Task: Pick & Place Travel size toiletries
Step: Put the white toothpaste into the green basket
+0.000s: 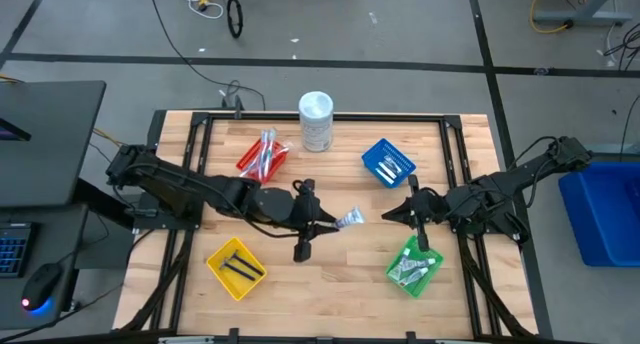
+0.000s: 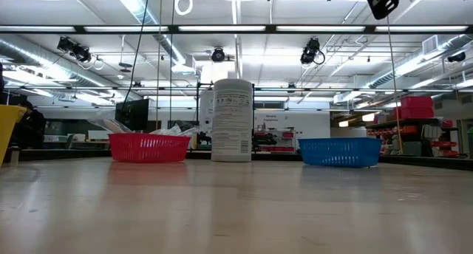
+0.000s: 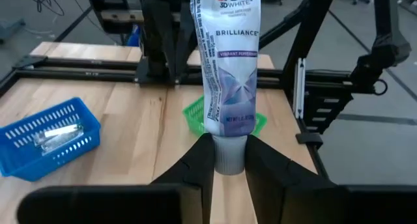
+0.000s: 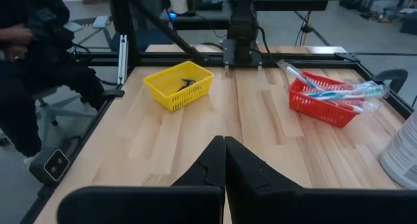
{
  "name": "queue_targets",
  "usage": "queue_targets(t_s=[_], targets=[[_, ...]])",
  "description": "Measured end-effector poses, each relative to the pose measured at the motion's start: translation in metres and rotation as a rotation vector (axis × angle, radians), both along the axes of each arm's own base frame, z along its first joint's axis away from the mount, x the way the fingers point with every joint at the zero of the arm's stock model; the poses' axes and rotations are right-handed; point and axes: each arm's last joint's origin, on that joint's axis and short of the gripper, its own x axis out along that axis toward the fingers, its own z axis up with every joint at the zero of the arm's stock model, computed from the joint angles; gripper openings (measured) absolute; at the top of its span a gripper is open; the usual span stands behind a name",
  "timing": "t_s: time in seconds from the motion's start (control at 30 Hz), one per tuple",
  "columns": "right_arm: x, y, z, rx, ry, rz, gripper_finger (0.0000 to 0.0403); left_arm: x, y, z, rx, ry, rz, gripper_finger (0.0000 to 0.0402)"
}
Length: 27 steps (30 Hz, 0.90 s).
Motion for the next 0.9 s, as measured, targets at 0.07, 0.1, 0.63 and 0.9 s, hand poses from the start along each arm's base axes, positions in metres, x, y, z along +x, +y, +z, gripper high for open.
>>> queue_targets(t_s=[0.07,0.1,0.63,0.9], targets=[[0.0,0.0,0.0,0.001,-0.003,0.0,0.0003,0.001,0.001,0.002,-0.003,-0.015,0.004,0.0077],[0.0,0.0,0.001,0.003,-0.006,0.0,0.0003,0.001,0.002,0.002,-0.003,-0.015,0.005,0.0079],[0.002,0.001,0.006,0.029,-0.061,0.0,0.0003,0.004,0.008,0.006,0.016,-0.057,-0.038,0.0076],[0.003,0.002,0.015,0.054,-0.151,0.004,0.0003,0.011,0.032,0.009,-0.001,-0.092,-0.047,0.0079]])
